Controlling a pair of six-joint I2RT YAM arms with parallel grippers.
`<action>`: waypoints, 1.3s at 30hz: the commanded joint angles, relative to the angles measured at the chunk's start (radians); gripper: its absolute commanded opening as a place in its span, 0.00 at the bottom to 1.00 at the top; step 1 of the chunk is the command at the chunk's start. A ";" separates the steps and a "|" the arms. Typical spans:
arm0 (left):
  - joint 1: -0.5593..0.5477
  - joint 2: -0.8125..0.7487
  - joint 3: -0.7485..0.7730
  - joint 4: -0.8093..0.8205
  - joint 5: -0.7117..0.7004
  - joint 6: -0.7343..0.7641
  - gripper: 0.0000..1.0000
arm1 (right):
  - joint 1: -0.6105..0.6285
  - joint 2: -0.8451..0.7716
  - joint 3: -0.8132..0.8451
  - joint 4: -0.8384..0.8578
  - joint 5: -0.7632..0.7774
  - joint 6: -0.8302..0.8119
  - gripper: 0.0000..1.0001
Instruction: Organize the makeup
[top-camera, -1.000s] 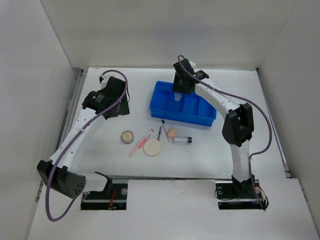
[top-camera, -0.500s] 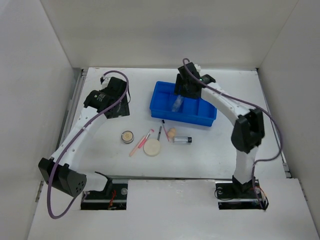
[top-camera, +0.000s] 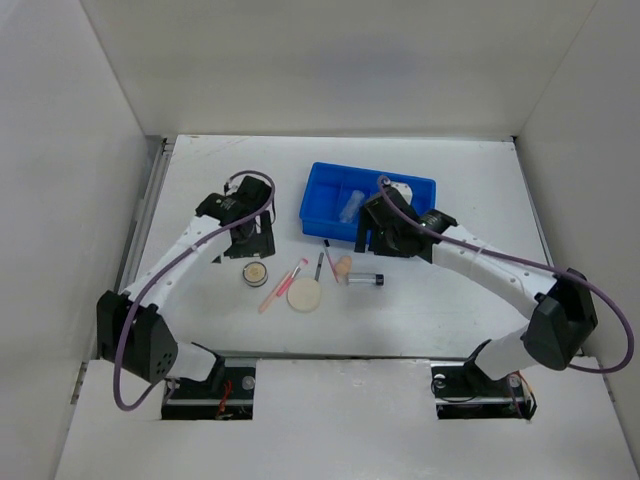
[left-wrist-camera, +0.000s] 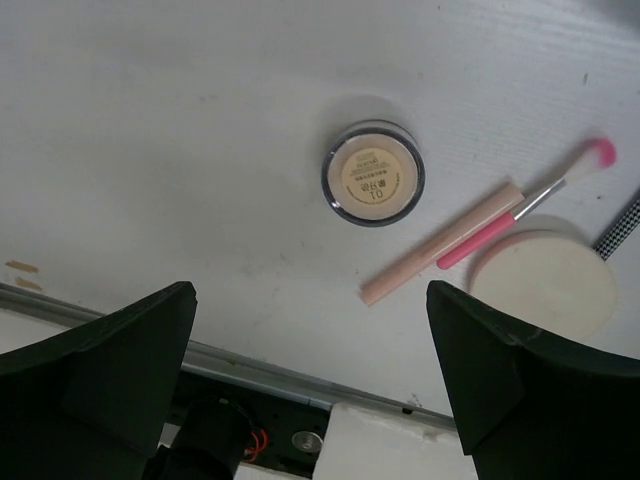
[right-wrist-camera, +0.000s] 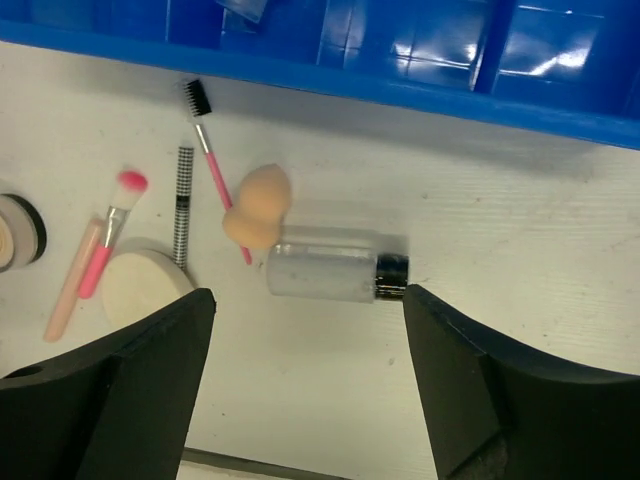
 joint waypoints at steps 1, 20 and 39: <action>-0.017 0.042 -0.044 0.050 0.053 -0.076 1.00 | -0.011 -0.053 0.019 0.007 0.023 0.045 0.82; 0.107 0.306 -0.182 0.316 0.235 -0.136 0.93 | -0.011 -0.021 0.070 -0.042 0.069 0.027 0.90; 0.127 0.242 -0.098 0.253 0.185 -0.118 0.27 | -0.011 0.006 0.133 -0.075 0.106 0.027 0.90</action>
